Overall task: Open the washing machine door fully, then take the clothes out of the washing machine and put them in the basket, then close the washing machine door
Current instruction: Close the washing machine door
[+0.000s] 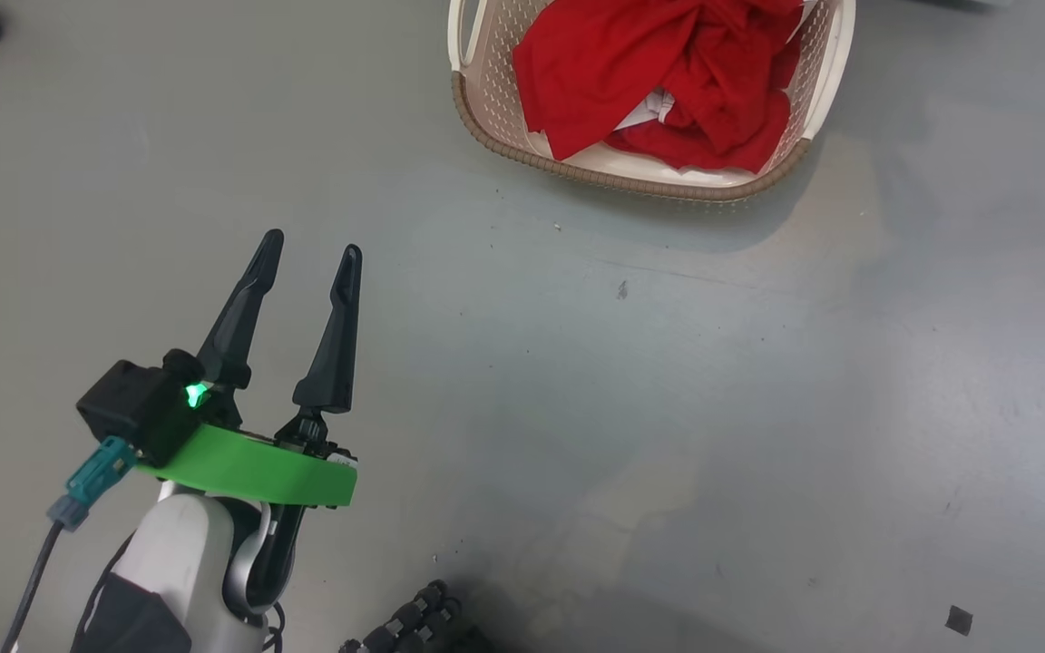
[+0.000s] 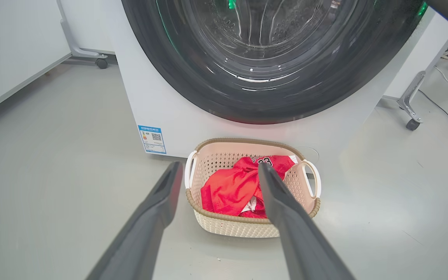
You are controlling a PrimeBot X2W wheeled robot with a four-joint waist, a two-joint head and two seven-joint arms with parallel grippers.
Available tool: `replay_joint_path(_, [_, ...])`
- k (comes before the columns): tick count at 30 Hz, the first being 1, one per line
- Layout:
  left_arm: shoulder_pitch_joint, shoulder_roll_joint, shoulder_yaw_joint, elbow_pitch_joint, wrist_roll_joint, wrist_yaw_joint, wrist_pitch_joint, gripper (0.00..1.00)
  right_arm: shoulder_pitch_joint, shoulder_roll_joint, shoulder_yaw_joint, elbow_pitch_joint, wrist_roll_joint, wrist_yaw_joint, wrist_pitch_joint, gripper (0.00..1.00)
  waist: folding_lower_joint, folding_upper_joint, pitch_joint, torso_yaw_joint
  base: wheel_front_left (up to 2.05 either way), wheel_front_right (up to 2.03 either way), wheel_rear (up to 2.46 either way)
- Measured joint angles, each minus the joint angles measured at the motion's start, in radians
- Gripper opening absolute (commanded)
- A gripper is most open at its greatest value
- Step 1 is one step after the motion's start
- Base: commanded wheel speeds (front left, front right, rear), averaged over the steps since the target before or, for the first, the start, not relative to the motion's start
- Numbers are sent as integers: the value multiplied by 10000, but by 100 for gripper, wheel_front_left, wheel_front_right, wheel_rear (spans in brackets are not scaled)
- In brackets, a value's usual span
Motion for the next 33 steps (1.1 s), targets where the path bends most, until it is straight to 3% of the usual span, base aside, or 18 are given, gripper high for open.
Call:
replay_joint_path(22, [-156, -184, -6, 360, -142, -2, -2, 100, -754, 236, -186, 1329, 115, -92, -548, 0, 0, 0, 127, 264, 0, 0, 0])
replay_joint_path(33, [-224, -130, 339, 656, -2, -2, -2, 100, 1168, 546, -63, 1958, 259, -259, -1152, 0, 0, 0, -859, -19, 0, 0, 0])
